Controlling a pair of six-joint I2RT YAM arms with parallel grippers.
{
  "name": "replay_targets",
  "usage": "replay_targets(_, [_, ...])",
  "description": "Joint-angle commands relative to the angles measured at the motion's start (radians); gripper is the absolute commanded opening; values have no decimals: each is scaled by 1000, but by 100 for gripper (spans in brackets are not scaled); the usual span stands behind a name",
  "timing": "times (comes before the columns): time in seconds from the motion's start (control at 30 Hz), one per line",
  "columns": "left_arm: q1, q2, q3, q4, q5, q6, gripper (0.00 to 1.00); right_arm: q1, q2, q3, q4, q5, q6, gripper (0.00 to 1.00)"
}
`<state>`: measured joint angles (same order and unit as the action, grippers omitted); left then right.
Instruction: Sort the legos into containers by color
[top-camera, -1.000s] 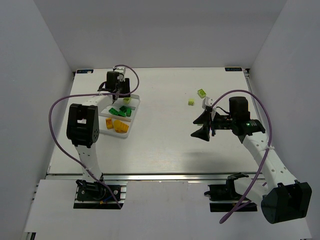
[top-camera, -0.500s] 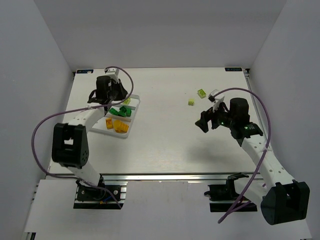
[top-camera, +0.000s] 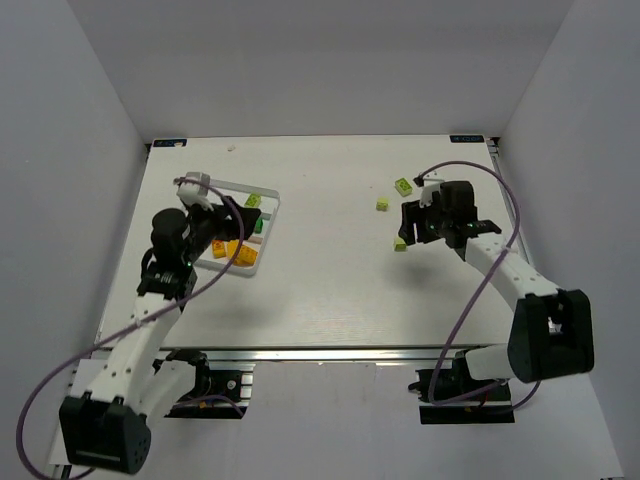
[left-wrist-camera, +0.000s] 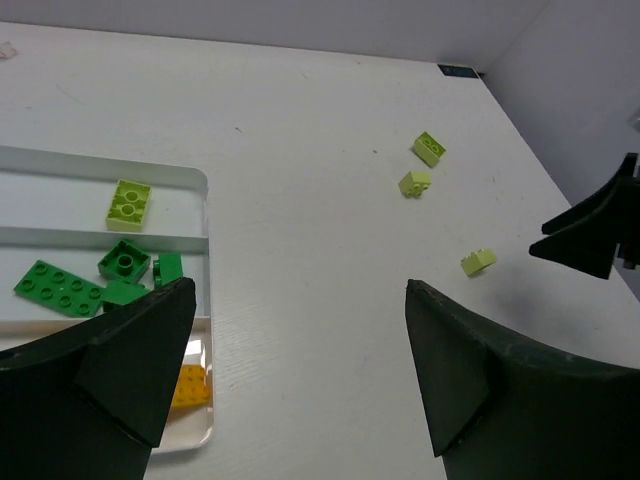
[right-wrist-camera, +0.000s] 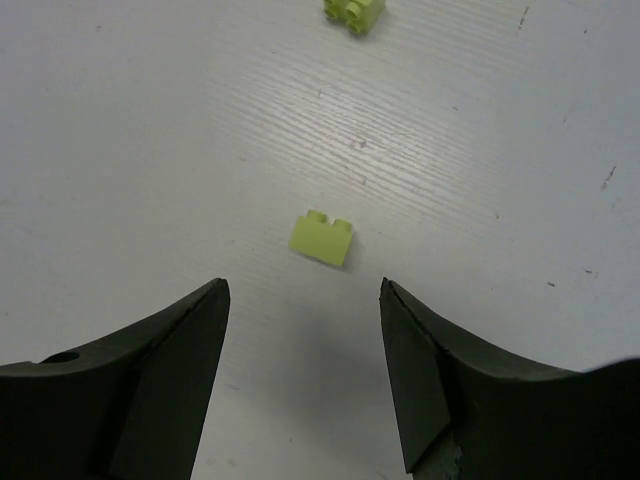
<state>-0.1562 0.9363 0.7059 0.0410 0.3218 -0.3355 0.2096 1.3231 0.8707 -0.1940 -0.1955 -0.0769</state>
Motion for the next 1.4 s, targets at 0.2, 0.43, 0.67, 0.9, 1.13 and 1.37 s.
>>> replay_targets(0.2, [-14, -257, -83, -23, -151, 78, 97, 13, 240, 188, -65, 105, -38, 70])
replay_targets(0.43, [-14, -287, -80, -35, -155, 81, 97, 34, 363, 214, -90, 79, -40, 72])
replay_targets(0.67, [-14, -290, -79, -32, -125, 76, 96, 56, 406, 209, -84, 91, -37, 72])
replay_targets(0.9, [-14, -294, -79, -32, -129, 76, 96, 68, 449, 226, -84, 125, -43, 60])
replay_targets(1.13, [-14, -298, -79, -33, -127, 75, 96, 92, 433, 260, -82, 137, -119, 22])
replay_targets(1.37, [-14, -327, -83, -26, -135, 82, 96, 229, 442, 468, -243, -82, -452, 0])
